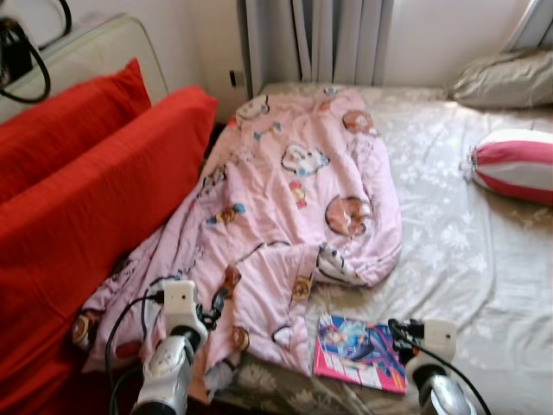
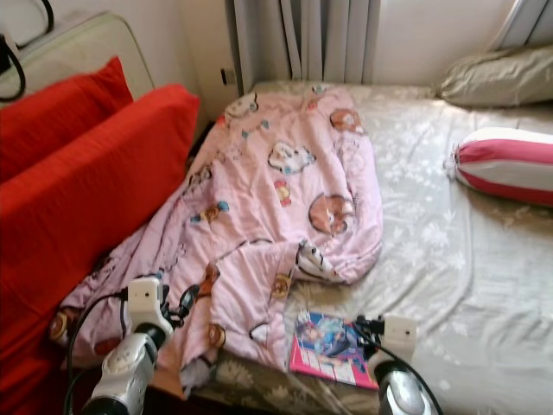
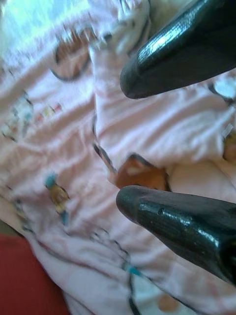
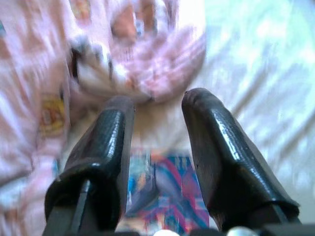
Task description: Clean up the room
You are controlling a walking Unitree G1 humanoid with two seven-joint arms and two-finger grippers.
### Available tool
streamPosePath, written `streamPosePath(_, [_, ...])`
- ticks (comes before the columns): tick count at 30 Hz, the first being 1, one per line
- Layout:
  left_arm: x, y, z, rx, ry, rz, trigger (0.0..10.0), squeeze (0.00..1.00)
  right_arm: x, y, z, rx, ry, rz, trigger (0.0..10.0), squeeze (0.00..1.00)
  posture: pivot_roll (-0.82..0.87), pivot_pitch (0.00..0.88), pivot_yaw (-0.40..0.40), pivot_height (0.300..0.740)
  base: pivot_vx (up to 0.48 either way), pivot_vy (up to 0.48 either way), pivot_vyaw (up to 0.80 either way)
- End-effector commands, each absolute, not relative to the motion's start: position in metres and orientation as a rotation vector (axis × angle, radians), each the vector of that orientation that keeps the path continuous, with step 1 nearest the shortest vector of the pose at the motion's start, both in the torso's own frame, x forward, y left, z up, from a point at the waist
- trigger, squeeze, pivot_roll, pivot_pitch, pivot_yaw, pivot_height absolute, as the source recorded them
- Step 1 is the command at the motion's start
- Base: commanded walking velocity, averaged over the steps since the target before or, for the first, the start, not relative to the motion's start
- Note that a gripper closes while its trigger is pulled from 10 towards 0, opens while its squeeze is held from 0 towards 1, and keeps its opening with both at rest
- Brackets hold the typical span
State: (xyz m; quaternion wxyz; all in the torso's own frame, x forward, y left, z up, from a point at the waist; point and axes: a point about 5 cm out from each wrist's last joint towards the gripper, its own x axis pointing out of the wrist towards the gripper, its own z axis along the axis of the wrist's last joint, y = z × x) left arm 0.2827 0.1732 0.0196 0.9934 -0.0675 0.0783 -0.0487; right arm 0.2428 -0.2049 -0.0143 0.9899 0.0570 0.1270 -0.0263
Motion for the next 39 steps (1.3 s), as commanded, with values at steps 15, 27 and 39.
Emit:
streamPosePath(15, [0.261,0.184,0.038,-0.092,0.05,-0.134,10.0,0.0,0.231,-0.199,0.014,0.075,0.071,-0.017,10.0,0.0,0.03,0.074,0.033,0.74,0.0,0.0,0.0])
streamPosePath(27, [0.264,0.17,0.047,-0.103,0.031,-0.178,10.0,0.0,0.231,-0.194,0.015,0.062,0.12,-0.026,10.0,0.0,0.02,0.052,0.041,0.725,0.0,0.0,0.0])
streamPosePath(39, [0.26,0.172,0.048,-0.104,0.043,-0.16,10.0,0.0,0.228,-0.194,0.017,0.064,0.112,-0.025,10.0,0.0,0.02,0.046,0.04,0.695,0.0,0.0,0.0])
